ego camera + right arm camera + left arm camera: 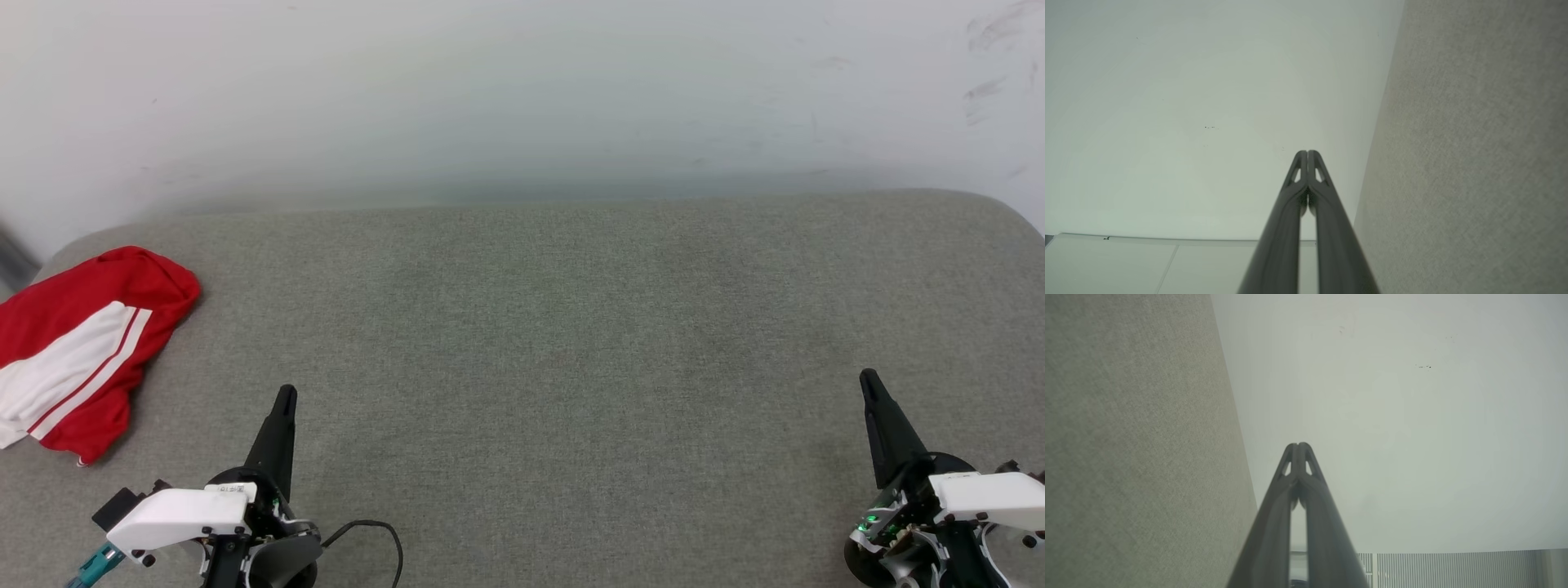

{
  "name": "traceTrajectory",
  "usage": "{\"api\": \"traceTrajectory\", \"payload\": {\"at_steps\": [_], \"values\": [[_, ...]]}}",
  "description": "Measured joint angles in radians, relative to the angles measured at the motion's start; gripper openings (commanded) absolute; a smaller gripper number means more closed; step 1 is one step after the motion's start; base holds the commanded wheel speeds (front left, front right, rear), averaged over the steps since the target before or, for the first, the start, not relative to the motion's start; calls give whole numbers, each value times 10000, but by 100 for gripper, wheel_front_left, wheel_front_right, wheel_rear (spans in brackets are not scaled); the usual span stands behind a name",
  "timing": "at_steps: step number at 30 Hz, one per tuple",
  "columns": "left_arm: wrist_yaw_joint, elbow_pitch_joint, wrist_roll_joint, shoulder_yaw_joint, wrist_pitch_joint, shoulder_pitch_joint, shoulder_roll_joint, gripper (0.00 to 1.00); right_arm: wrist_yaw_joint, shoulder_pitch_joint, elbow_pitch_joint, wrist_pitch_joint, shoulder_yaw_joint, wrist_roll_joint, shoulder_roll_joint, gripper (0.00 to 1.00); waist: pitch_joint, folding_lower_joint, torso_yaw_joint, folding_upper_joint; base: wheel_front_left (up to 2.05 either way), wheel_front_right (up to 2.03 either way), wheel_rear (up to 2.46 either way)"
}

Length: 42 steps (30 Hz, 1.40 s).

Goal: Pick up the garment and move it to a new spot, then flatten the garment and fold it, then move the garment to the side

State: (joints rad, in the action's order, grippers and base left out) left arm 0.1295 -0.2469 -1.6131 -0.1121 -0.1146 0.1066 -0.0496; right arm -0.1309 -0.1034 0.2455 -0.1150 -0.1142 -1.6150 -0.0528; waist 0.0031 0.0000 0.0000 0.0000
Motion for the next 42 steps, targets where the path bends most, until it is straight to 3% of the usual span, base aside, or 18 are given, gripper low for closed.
{"api": "traceTrajectory", "payload": {"at_steps": [31,32,42], "values": [[0,0,0,0,0,0,0,0,0,0,0,0,2,0,0,0,0,0,0,0,0,0,0],[0,0,0,0,0,0,0,100,0,0,0,0,2,0,0,100,0,0,0,0,0,0,0],[-15,-242,65,90,253,-427,33,100,4,457,334,268,2,107,8,100,5,0,1,0,0,0,0]]}}
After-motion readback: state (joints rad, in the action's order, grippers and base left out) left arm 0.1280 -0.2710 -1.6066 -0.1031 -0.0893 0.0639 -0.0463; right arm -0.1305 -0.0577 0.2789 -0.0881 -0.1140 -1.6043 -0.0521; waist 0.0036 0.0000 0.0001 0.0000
